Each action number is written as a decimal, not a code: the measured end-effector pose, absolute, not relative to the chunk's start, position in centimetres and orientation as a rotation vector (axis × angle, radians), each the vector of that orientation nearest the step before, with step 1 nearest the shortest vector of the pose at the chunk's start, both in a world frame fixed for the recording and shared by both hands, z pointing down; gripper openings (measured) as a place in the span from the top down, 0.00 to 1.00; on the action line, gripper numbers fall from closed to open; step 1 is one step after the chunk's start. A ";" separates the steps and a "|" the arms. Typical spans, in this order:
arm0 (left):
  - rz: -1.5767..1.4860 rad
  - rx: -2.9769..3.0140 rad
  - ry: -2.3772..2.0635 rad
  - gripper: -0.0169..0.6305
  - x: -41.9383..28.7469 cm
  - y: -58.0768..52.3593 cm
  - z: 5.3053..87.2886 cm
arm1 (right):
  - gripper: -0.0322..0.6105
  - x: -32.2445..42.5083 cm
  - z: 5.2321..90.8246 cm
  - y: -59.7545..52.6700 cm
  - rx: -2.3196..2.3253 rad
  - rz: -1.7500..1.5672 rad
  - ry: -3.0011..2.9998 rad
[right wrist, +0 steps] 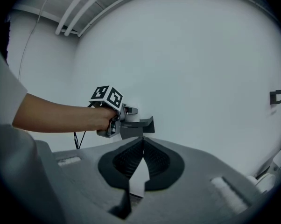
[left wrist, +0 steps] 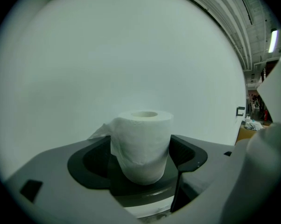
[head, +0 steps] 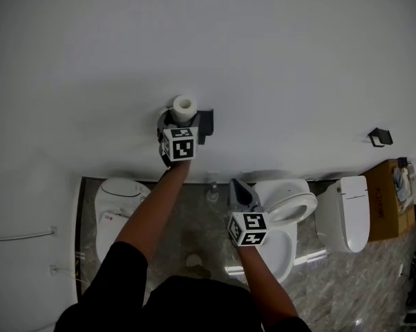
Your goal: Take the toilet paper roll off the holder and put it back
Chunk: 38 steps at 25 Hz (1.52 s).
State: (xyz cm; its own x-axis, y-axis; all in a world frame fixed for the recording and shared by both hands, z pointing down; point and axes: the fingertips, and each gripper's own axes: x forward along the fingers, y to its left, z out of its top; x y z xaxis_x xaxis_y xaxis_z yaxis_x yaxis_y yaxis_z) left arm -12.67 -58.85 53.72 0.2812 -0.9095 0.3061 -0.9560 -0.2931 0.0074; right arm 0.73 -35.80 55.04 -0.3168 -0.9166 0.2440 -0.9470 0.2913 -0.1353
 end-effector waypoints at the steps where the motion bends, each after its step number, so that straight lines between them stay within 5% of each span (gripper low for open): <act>1: 0.371 2.353 -1.744 0.38 -12.7 -59.1 53.7 | 0.95 0.9 55.2 -35.8 1.761 0.391 -2.424; 20: 0.258 2.422 -1.736 0.45 -14.9 -56.7 51.2 | 0.95 2.5 54.7 -34.0 1.766 0.376 -2.426; 38: 0.018 2.475 -1.832 0.45 -20.5 -40.0 40.5 | 0.95 2.2 48.7 -28.2 1.672 0.250 -2.649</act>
